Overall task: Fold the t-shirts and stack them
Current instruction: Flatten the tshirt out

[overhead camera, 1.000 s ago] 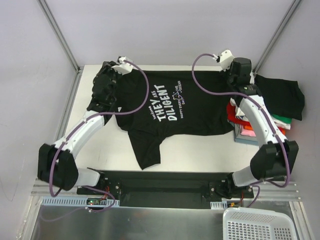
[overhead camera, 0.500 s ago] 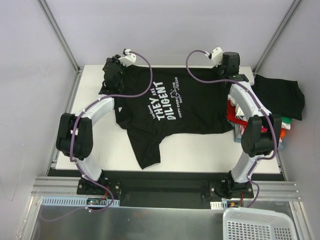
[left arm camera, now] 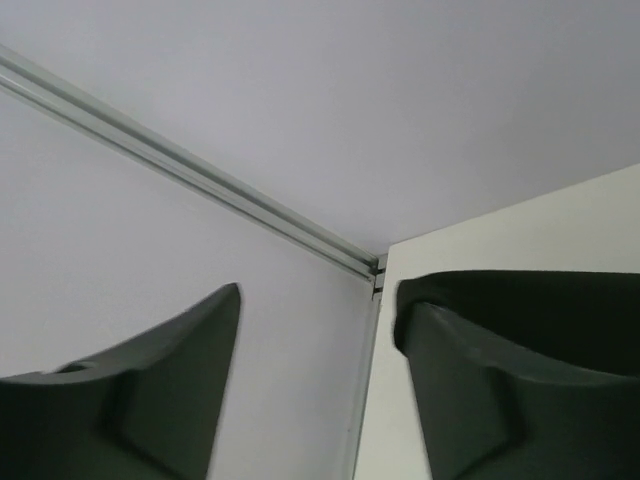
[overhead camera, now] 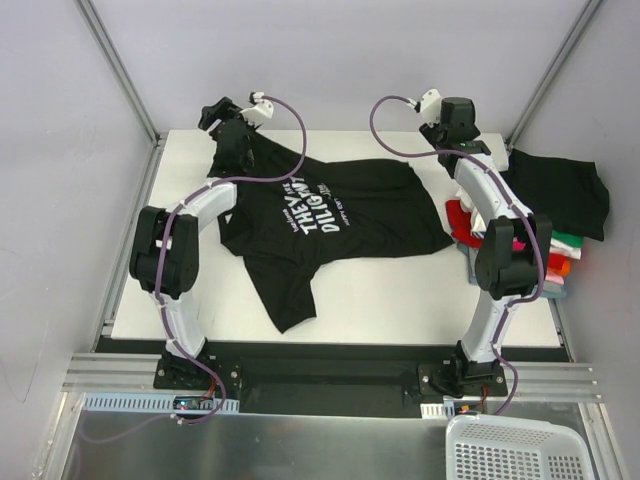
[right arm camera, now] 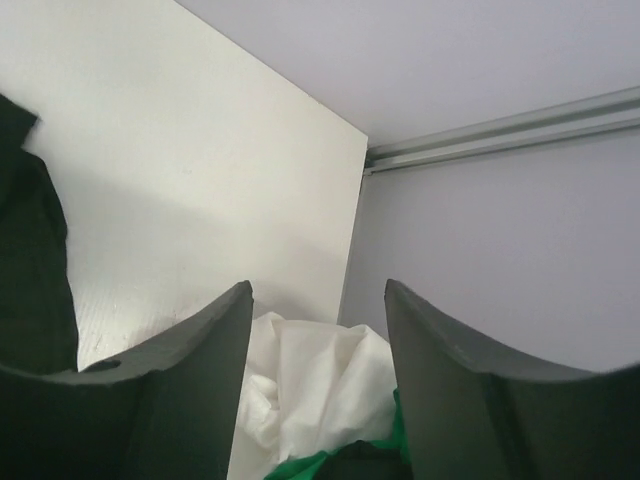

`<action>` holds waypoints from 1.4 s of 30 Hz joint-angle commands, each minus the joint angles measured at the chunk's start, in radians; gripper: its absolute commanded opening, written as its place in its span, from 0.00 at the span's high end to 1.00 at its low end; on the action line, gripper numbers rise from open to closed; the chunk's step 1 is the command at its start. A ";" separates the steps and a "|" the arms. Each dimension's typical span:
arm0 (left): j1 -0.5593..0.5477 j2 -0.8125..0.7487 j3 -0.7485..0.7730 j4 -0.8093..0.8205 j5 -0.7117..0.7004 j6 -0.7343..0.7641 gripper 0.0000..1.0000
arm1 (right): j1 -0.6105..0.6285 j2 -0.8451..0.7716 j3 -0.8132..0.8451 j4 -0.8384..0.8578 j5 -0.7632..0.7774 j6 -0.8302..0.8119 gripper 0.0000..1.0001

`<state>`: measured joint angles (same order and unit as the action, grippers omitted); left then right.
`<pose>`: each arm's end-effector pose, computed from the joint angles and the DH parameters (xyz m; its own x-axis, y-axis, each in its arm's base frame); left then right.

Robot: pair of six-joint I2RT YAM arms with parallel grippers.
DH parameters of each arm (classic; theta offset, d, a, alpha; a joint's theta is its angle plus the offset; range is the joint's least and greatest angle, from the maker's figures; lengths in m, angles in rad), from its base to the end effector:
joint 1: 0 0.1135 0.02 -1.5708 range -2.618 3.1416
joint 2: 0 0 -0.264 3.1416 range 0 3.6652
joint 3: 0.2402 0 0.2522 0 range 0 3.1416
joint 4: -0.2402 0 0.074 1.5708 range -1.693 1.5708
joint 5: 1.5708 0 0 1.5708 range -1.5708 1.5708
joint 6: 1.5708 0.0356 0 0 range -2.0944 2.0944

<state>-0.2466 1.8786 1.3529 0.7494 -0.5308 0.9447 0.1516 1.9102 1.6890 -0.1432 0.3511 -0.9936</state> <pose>0.4350 -0.0909 0.3173 -0.0912 0.7436 -0.6624 -0.3315 0.6046 0.7243 0.4570 0.0574 0.3289 -0.3396 -0.8479 -0.4071 -0.1993 0.4879 -0.8499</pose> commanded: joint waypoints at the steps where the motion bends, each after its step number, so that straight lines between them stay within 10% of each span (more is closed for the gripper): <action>1: 0.013 0.001 0.058 0.056 -0.047 0.000 0.24 | -0.007 -0.002 0.049 0.034 0.022 -0.004 0.38; 4: 0.013 -0.001 0.058 0.054 -0.063 -0.009 0.01 | -0.009 -0.022 0.028 0.030 0.019 0.000 0.36; 19: 0.013 0.069 0.159 0.005 -0.098 -0.007 0.01 | -0.007 -0.244 -0.216 -0.001 -0.024 0.033 0.36; 28: 0.009 0.129 0.339 -0.480 0.084 -0.309 0.01 | 0.008 -0.332 -0.311 -0.045 -0.057 0.058 0.35; 42: 0.010 0.111 0.385 -0.642 0.210 -0.461 0.01 | 0.011 -0.326 -0.341 -0.076 -0.075 0.072 0.35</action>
<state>-0.2470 2.0159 1.6520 0.1558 -0.3550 0.5682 0.1577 1.6131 1.3678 -0.2024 0.2996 -0.9424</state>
